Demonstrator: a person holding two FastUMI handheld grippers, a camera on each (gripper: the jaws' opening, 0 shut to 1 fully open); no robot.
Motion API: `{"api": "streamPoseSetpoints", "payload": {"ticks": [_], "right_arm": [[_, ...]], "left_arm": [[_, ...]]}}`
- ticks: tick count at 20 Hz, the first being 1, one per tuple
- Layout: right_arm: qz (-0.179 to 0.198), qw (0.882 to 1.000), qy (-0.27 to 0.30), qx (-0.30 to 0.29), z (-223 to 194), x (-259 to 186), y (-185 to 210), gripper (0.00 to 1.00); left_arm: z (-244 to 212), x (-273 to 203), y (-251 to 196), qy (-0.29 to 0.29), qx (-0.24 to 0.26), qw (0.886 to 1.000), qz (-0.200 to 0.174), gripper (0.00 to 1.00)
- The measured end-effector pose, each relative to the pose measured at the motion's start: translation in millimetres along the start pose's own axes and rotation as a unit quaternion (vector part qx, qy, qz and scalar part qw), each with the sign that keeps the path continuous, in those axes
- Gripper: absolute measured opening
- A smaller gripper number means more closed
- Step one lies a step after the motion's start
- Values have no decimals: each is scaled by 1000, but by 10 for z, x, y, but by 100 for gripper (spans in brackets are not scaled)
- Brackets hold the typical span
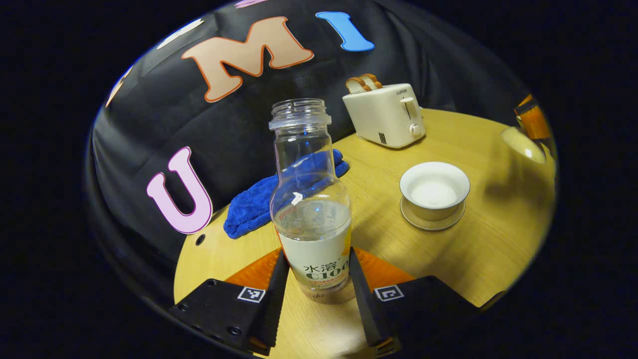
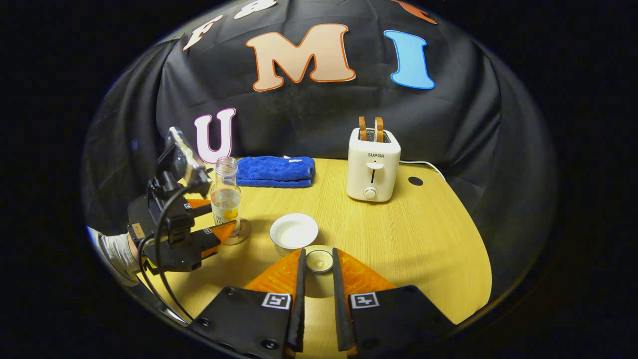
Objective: Open the teacup lid with one hand, grasp the water bottle and pour water into the teacup with the other hand; after pouring, place the water bottle on the coaster and then close the teacup lid.
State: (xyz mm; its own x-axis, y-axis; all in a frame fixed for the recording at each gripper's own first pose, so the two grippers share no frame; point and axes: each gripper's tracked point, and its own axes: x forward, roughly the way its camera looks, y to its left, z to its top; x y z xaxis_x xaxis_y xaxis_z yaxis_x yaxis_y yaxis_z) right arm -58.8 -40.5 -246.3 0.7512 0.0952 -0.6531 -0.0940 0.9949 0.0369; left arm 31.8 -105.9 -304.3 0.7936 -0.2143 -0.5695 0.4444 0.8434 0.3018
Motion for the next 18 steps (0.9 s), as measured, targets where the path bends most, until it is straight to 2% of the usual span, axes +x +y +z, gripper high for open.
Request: {"api": "streamPoseSetpoints", "payload": {"ticks": [1,2,4,5,9,11,12,15,18], "right_arm": [[0,1000,2,1,-7,4,1,29],[-1,1000,3,1,-7,6,7,27],[-3,1000,4,1,-10,12,20,29],[-4,1000,4,0,-8,-7,20,27],[-4,1000,0,3,31,2,49,29],[-3,1000,-2,5,56,2,56,27],[-2,1000,-3,5,65,0,60,29],[5,1000,-3,11,90,57,124,27],[15,1000,-4,18,136,130,190,29]], "left_arm": [[-3,-1,-3,-2,-7,1000,-1,64],[-13,13,2,-6,-11,1000,-2,64],[-40,16,7,-5,-22,1000,2,64],[-50,27,3,-7,-27,1000,2,65],[-95,1,13,-5,-31,1000,3,66],[-101,-8,27,-5,-35,999,6,66],[-117,-20,33,-3,-39,999,7,66],[-154,-48,40,-5,-55,998,8,66],[-163,-35,51,-5,-65,998,4,68]]}}
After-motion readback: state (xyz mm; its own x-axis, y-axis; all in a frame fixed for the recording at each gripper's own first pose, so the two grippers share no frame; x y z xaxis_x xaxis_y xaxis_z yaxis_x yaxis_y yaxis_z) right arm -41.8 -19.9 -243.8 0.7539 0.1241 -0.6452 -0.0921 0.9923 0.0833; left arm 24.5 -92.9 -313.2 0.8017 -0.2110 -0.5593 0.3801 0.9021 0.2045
